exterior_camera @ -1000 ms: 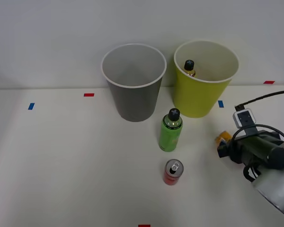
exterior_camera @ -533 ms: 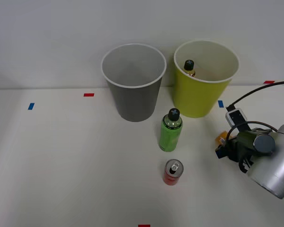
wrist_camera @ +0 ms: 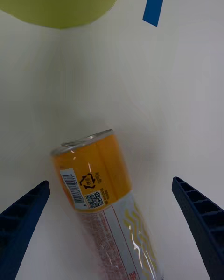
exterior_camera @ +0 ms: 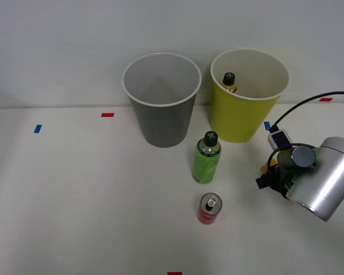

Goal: Put cans in the gray bin, plastic bottles in the light green bin

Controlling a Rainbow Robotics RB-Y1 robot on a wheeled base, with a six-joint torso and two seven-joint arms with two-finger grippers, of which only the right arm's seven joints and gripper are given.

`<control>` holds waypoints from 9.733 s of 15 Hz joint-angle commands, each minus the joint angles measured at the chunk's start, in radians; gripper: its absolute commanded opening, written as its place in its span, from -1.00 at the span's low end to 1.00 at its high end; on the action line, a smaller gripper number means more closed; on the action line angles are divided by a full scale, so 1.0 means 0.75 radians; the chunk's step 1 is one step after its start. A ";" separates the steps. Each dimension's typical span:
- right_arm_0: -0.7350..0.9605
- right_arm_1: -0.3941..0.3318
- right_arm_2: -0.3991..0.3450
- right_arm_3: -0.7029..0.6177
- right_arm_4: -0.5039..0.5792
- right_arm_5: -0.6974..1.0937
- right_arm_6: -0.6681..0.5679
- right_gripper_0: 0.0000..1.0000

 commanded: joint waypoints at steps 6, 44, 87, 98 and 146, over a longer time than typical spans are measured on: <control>-0.125 0.051 0.055 0.151 -0.057 -0.005 -0.007 0.81; -0.129 0.008 0.088 0.139 0.004 -0.066 -0.007 -0.80; -0.225 0.454 -0.315 0.088 0.180 -1.394 -0.365 -1.00; -0.597 0.610 -0.102 0.695 0.199 -1.559 -0.359 -1.00; 1.060 0.679 -0.841 -0.068 0.426 -2.028 -0.050 1.00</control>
